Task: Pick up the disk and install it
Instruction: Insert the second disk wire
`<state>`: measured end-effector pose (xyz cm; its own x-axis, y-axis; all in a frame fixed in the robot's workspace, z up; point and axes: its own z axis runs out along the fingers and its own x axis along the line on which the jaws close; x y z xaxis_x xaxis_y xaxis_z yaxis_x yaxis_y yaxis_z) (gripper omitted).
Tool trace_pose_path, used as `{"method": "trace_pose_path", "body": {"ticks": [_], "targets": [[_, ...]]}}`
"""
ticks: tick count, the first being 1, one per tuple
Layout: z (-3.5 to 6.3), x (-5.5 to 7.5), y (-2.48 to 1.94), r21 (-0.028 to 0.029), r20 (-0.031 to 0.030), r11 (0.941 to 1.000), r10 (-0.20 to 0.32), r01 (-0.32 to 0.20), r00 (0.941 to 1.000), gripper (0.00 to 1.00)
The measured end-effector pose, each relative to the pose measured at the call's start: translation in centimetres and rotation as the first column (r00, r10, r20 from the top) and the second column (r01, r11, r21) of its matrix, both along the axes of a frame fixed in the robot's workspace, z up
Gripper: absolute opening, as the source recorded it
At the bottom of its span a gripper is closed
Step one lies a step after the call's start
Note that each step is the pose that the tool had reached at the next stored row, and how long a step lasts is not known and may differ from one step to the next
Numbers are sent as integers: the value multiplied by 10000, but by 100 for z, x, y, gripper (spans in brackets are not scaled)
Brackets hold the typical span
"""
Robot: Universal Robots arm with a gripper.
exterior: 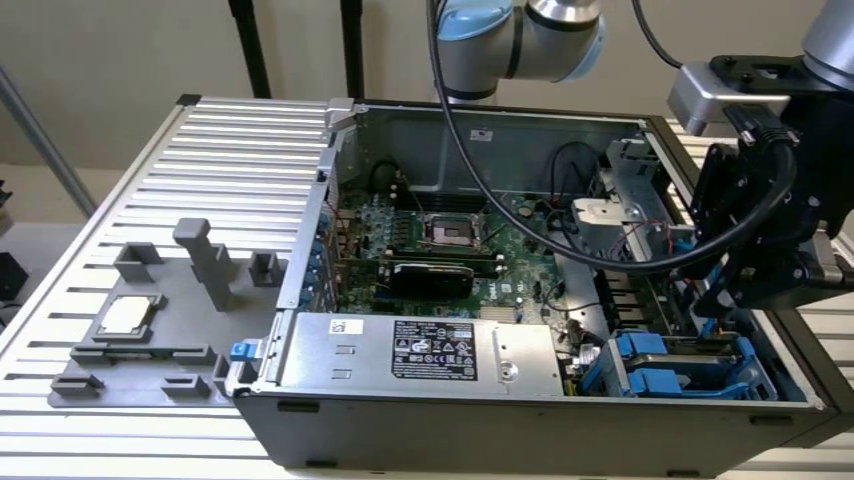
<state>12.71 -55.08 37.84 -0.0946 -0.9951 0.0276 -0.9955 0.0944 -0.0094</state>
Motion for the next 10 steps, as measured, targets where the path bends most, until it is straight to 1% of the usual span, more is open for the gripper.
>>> {"method": "trace_pose_path", "body": {"ticks": [2,6,7,8,9,10], "targets": [[-24,9,10,-83,0,10000,0,0,10000,45],[-66,23,36,-284,0,9996,0,0,10000,45],[-78,26,43,-330,0,9995,-1,1,10000,43],[-87,29,49,-383,0,9993,-1,1,10000,43],[-97,33,55,-431,0,9991,0,0,10000,36],[-107,36,60,-474,0,9989,-1,1,10000,36]]}}
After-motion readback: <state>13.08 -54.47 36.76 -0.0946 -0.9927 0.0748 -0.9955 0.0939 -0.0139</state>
